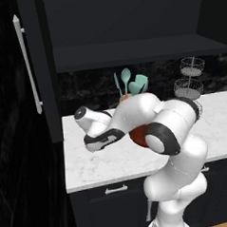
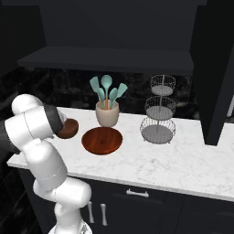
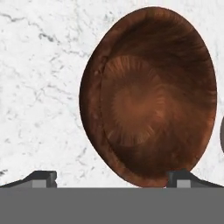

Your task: Pick up the bowls on the counter and stack them on top of one another in the open cabinet. Place the smaller bowl on top of the larger bowl.

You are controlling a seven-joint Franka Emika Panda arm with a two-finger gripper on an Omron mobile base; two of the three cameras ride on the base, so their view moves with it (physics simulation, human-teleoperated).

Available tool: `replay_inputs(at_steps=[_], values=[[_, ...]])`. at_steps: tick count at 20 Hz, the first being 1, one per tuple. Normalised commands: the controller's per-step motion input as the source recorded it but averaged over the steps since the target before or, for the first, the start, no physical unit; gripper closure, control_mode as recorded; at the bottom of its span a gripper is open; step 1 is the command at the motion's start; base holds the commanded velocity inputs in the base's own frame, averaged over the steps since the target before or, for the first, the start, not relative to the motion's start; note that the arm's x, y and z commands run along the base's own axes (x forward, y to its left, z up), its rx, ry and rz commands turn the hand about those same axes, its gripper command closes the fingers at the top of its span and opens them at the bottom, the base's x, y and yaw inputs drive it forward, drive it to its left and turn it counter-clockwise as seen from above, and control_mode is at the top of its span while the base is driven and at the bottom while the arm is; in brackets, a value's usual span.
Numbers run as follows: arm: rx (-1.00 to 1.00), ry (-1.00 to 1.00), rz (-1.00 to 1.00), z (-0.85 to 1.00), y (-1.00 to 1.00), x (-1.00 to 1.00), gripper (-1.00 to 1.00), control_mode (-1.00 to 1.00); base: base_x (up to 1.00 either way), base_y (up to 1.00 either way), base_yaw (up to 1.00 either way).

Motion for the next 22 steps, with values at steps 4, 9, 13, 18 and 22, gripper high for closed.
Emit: replay_inputs(at_steps=[4, 9, 13, 18, 22], values=[[-0.02, 0.00, 0.03, -0.29, 0.08, 0.43, -1.00, -1.00, 0.00, 0.00, 0.00], [-0.05, 0.00, 0.02, -0.27, 0.02, 0.45, 1.00, -1.00, 0.00, 0.00, 0.00], [-0.03, 0.00, 0.00, -0.06, 0.00, 0.05, 1.00, -1.00, 0.00, 0.00, 0.00], [0.00, 0.00, 0.00, 0.00, 0.00, 0.00, 1.00, -1.00, 0.00, 0.00, 0.00], [0.00, -0.09, 0.00, 0.08, -0.03, -0.09, 1.00, -1.00, 0.00, 0.00, 0.00]])
